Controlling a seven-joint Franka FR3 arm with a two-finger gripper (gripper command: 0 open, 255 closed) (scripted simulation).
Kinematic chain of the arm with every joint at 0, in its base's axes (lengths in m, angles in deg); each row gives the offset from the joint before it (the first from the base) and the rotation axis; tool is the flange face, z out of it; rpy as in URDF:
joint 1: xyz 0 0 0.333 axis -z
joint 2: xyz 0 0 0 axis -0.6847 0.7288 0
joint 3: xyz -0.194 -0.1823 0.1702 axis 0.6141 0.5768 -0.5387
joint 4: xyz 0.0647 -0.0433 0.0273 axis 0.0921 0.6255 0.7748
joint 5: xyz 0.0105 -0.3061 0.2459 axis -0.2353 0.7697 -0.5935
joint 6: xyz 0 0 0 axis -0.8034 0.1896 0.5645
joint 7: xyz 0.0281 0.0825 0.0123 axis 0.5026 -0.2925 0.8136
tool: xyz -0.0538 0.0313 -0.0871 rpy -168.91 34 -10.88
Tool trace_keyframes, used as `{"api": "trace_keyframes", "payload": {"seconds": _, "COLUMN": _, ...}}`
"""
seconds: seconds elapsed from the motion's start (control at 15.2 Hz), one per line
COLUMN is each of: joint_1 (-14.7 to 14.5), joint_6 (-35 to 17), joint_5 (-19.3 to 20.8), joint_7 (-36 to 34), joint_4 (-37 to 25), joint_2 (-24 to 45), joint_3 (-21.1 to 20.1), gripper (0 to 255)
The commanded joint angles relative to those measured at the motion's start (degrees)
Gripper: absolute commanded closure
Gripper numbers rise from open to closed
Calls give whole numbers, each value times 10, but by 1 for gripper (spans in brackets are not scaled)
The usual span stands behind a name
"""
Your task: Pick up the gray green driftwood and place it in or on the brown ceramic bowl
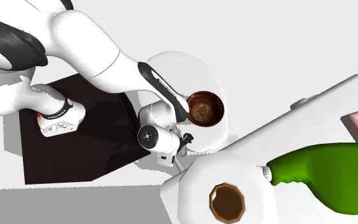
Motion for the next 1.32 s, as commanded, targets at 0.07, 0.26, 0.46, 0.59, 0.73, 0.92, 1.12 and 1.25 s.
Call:
{"api": "trace_keyframes", "payload": {"seconds": 0.07, "joint_1": 0, "joint_6": 0, "joint_5": 0, "joint_7": 0, "joint_4": 0, "joint_2": 0, "joint_3": 0, "gripper": 255}}
{"api": "trace_keyframes", "payload": {"seconds": 0.26, "joint_1": 1, "joint_6": 1, "joint_5": 1, "joint_7": 0, "joint_4": -2, "joint_2": 1, "joint_3": 1, "gripper": 255}}
{"api": "trace_keyframes", "payload": {"seconds": 0.46, "joint_1": 0, "joint_6": 0, "joint_5": -1, "joint_7": 0, "joint_4": -1, "joint_2": 1, "joint_3": -1, "gripper": 255}}
{"api": "trace_keyframes", "payload": {"seconds": 0.59, "joint_1": -1, "joint_6": -3, "joint_5": -4, "joint_7": 2, "joint_4": 1, "joint_2": 1, "joint_3": -2, "gripper": 255}}
{"api": "trace_keyframes", "payload": {"seconds": 0.73, "joint_1": -3, "joint_6": 0, "joint_5": 0, "joint_7": -1, "joint_4": -3, "joint_2": -6, "joint_3": -1, "gripper": 0}}
{"api": "trace_keyframes", "payload": {"seconds": 0.92, "joint_1": 79, "joint_6": 66, "joint_5": -94, "joint_7": 169, "joint_4": 62, "joint_2": -78, "joint_3": -48, "gripper": 0}}
{"api": "trace_keyframes", "payload": {"seconds": 1.12, "joint_1": 111, "joint_6": 123, "joint_5": -126, "joint_7": 241, "joint_4": 91, "joint_2": -102, "joint_3": -52, "gripper": 0}}
{"api": "trace_keyframes", "payload": {"seconds": 1.25, "joint_1": 110, "joint_6": 120, "joint_5": -140, "joint_7": 250, "joint_4": 79, "joint_2": -85, "joint_3": -57, "gripper": 0}}
